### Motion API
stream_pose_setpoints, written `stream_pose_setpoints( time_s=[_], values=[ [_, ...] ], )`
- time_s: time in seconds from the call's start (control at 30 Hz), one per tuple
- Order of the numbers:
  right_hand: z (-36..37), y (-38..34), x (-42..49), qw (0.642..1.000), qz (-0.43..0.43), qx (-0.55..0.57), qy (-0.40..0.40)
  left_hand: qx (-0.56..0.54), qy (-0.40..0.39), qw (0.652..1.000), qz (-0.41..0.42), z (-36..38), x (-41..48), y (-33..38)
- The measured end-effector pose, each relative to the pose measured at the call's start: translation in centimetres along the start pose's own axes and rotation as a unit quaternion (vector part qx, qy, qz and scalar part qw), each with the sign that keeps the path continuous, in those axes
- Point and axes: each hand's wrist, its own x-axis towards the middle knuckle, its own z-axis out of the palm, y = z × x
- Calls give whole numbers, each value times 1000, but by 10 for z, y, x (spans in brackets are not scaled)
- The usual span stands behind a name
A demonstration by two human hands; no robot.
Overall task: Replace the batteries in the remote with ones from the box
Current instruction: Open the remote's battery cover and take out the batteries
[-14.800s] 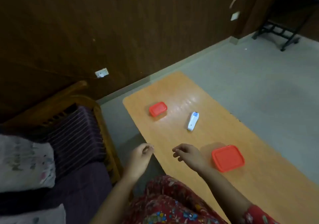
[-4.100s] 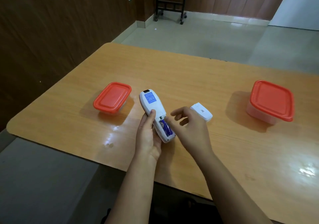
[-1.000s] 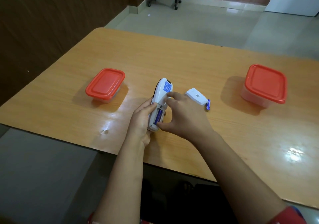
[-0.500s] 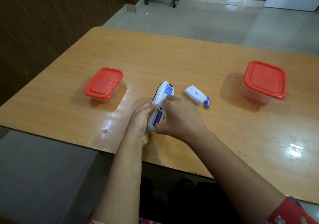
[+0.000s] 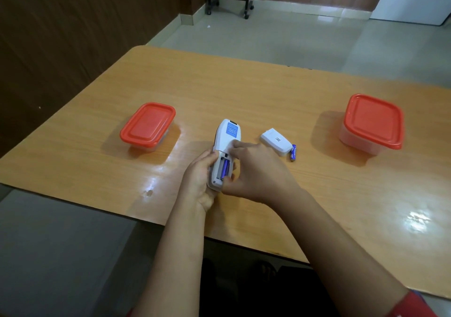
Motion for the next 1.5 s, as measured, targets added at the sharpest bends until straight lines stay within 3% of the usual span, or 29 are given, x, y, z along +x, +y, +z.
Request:
stream_pose_setpoints(
  time_s=[0.2,0.33,0.47,0.57,0.87,0.97,1.03,1.1,1.17,1.33,1.5],
  values=[
    [8,12,-4,991,51,124,-13,-112,46,992,-25,4,3,-2],
    [8,16,-5,949,154,272,33,-140,76,987,-25,0,9,-2],
    [14,1,-5,979,86,176,51,-179,68,981,-16,5,6,-3],
    [18,-3,-1,981,102,148,69,-162,75,984,-12,7,3,-2],
    [14,12,-1,916,218,334,36,-122,85,988,30,9,5,-1],
    [-3,31,0,862,251,437,52,-136,81,987,21,12,3,1],
    [-18,54,-3,826,284,476,103,-134,76,988,12,13,1,1],
    [-27,82,-11,807,326,465,162,-125,74,989,7,14,1,0],
    [-27,107,-21,810,367,415,193,-107,75,991,8,16,0,-1],
    [-12,136,-27,833,436,290,180,-68,87,994,10,22,-2,-4],
    [1,134,-16,849,425,237,205,-40,80,996,6,22,-4,-4]
  ],
)
